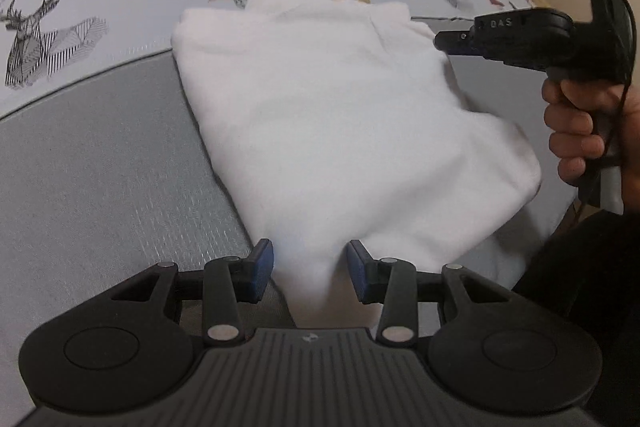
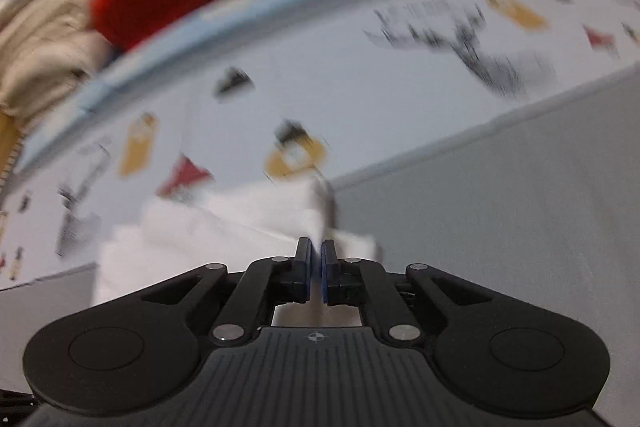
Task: Fold small clothes
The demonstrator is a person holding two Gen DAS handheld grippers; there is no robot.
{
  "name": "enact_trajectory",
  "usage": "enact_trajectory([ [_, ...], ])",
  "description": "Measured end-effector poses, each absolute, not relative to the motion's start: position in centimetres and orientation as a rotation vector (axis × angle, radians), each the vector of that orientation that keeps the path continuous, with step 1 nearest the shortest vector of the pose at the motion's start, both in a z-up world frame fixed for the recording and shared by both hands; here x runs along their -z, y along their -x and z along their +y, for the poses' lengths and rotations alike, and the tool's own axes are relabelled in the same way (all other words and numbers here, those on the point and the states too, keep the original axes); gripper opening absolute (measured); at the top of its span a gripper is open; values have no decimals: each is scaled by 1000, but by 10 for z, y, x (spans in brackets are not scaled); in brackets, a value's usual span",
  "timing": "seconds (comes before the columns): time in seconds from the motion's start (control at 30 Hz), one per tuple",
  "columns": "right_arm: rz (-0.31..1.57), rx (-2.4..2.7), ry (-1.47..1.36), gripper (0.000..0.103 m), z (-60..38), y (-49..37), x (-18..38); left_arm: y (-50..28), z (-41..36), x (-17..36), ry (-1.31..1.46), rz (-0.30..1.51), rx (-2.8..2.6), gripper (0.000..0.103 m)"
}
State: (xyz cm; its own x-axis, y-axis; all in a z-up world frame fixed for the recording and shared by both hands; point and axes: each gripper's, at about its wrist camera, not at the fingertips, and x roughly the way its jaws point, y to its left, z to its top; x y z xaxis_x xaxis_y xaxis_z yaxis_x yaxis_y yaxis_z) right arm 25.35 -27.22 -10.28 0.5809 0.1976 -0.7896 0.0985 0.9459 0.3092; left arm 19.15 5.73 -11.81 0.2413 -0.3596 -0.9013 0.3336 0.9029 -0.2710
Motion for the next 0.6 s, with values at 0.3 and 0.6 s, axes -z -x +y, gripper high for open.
enact_trajectory([
  [0.3, 1055, -316, -419, 41, -299, -216, 97, -197, 73, 101, 126, 1166, 427, 44],
  [0.6, 1101, -508, -427, 11, -312, -176, 93, -195, 50, 88, 160, 1090, 437, 44],
])
